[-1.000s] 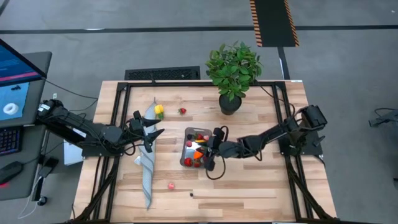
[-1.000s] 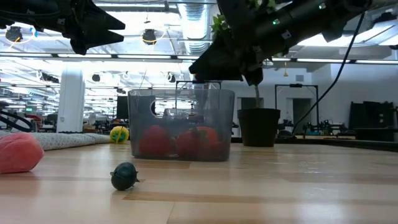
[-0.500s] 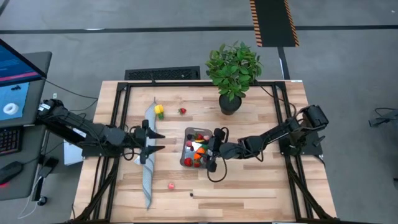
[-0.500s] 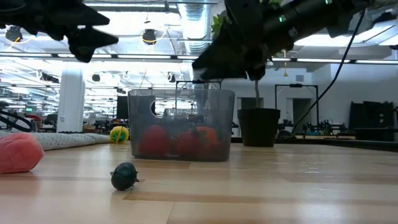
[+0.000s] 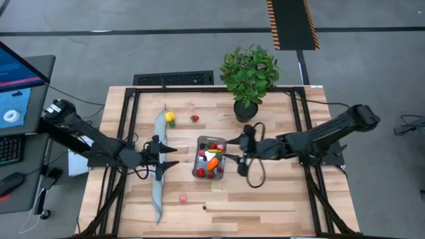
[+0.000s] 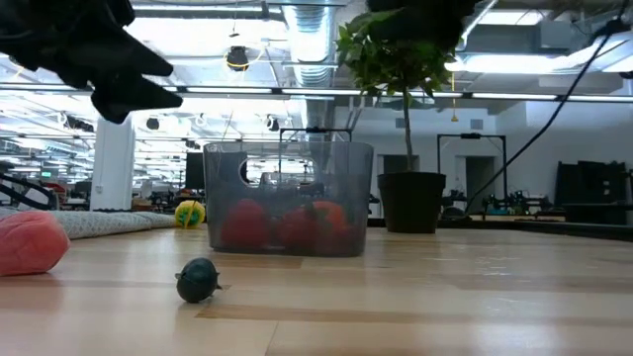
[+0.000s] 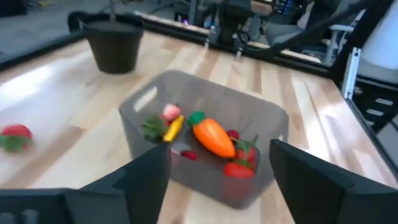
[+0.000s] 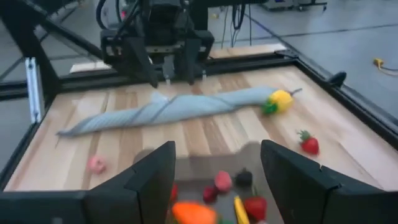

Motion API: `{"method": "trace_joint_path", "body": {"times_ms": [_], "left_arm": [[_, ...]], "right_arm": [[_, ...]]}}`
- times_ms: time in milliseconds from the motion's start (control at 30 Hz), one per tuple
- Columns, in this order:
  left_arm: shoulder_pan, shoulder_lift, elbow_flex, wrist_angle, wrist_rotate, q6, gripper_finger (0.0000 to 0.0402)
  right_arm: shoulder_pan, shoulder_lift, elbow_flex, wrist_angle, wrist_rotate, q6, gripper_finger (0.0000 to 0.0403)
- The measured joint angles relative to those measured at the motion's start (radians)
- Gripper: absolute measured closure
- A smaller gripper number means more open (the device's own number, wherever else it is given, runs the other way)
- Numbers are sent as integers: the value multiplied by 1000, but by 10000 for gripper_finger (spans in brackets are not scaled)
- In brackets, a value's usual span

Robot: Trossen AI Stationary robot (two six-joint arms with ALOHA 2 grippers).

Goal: Pick and placing Produce into tupperware
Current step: Put the peach into the bin

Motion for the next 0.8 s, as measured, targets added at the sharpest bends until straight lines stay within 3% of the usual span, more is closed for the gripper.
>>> {"method": "trace_joint_path", "body": {"times_ms": [167,400,800], "left_arm": [[-75,114,0,15,5,-144,101],[-213,298,42,33,6,-377,95],[-303,678,298,6,9,-397,95]], "right_arm": [[45,-131,-2,-218,55,99,143],[122,-197,-68,-332,230,214,142],[136,-195,-124,-364,262,337,142]]}}
